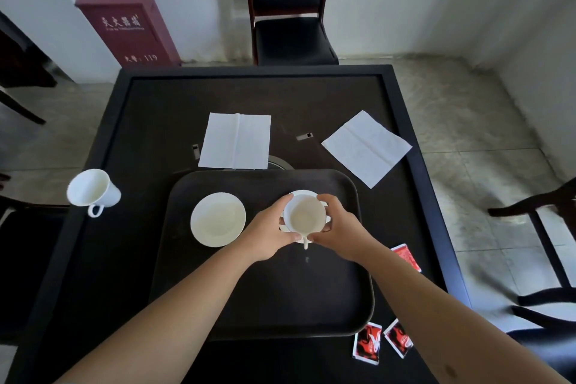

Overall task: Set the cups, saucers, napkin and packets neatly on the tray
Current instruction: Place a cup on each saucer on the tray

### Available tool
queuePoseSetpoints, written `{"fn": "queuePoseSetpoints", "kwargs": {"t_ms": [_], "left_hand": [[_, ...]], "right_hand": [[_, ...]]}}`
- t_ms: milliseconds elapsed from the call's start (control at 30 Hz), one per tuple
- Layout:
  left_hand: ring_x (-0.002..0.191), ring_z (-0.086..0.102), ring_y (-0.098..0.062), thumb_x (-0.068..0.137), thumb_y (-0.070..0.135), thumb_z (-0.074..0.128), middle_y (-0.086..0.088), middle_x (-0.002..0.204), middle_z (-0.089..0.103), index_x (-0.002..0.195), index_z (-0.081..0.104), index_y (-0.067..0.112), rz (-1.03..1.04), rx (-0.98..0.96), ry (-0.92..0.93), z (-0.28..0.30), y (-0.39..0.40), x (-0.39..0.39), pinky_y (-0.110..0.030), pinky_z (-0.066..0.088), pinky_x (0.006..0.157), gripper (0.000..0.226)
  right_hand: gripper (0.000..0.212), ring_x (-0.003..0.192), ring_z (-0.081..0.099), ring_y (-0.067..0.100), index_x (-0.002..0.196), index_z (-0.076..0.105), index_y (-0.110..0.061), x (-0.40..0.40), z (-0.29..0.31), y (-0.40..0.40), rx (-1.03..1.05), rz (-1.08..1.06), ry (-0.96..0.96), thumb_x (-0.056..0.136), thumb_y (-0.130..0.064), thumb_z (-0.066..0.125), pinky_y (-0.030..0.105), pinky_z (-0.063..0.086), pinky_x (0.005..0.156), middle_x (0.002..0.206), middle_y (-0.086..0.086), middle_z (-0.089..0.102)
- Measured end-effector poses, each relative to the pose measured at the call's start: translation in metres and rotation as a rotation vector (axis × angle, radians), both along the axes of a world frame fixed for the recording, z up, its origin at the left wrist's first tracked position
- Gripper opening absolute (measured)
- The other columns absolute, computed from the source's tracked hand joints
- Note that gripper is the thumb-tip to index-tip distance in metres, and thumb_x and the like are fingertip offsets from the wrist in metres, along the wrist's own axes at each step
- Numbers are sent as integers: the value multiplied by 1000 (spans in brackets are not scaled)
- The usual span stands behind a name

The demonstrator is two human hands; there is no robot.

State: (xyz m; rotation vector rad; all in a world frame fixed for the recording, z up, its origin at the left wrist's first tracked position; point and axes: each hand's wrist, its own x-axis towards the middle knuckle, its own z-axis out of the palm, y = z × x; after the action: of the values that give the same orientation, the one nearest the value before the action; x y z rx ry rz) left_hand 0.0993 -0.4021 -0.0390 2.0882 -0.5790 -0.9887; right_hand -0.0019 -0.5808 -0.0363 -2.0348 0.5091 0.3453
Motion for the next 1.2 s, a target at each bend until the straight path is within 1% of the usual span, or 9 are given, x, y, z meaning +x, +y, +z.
{"fn": "queuePoseSetpoints", "kwargs": {"t_ms": [133,233,367,500,633,767,933,1067,1200], "left_hand": [[126,49,-12,83,20,79,14,138,50,148,29,42,8,22,-7,-12,-9,7,-35,45,104,85],[124,50,-13,83,20,79,14,138,49,147,29,43,15,24,-7,-20,-12,11,-37,45,104,84],[121,48,-8,81,24,81,16,140,46,144,28,46,19,35,-30,-29,-13,13,-35,47,101,85],[118,47,-5,80,25,81,19,138,44,141,27,50,18,23,-33,-36,-10,12,-34,49,100,85],[113,49,-1,80,26,82,22,134,44,140,27,52,32,9,-16,-38,-12,11,-27,46,95,86],[107,48,1,82,23,80,23,132,44,144,25,48,24,9,-14,-36,-15,9,-23,40,93,87],[118,47,-5,84,21,78,15,140,45,149,24,41,17,12,-17,-31,-15,5,-35,42,104,88],[115,45,-2,86,21,76,18,135,43,151,21,41,21,5,-8,-29,-14,3,-25,38,97,88],[114,47,-2,86,20,76,21,130,43,151,21,41,29,4,-9,-28,-14,1,-23,37,94,88]], "right_hand": [[80,93,66,10,137,28,-39,9,-14,-8,18,6,23,76,-25,78,26,54,79,127,-2,55],[80,92,66,9,138,29,-40,12,-22,-12,42,-6,24,76,-25,78,19,52,74,126,-5,55],[79,89,65,2,135,28,-46,13,-27,-17,46,8,21,77,-27,78,11,47,70,121,-12,54],[81,90,64,3,134,25,-53,11,-30,-18,40,16,26,77,-29,77,9,45,71,119,-19,51],[82,90,62,-1,136,22,-55,9,-31,-17,20,11,26,80,-29,75,4,41,67,111,-31,47],[82,92,62,2,138,21,-52,7,-31,-17,27,-6,24,81,-28,75,12,43,74,115,-22,51],[84,95,62,7,144,20,-45,3,-28,-13,21,0,27,83,-27,74,19,44,82,124,-14,51],[85,100,60,9,148,18,-43,1,-27,-11,44,-13,32,86,-25,73,21,44,85,129,-13,48],[88,103,60,9,152,11,-42,1,-25,-9,55,-19,51,89,-24,69,22,43,88,132,-10,49]]}}
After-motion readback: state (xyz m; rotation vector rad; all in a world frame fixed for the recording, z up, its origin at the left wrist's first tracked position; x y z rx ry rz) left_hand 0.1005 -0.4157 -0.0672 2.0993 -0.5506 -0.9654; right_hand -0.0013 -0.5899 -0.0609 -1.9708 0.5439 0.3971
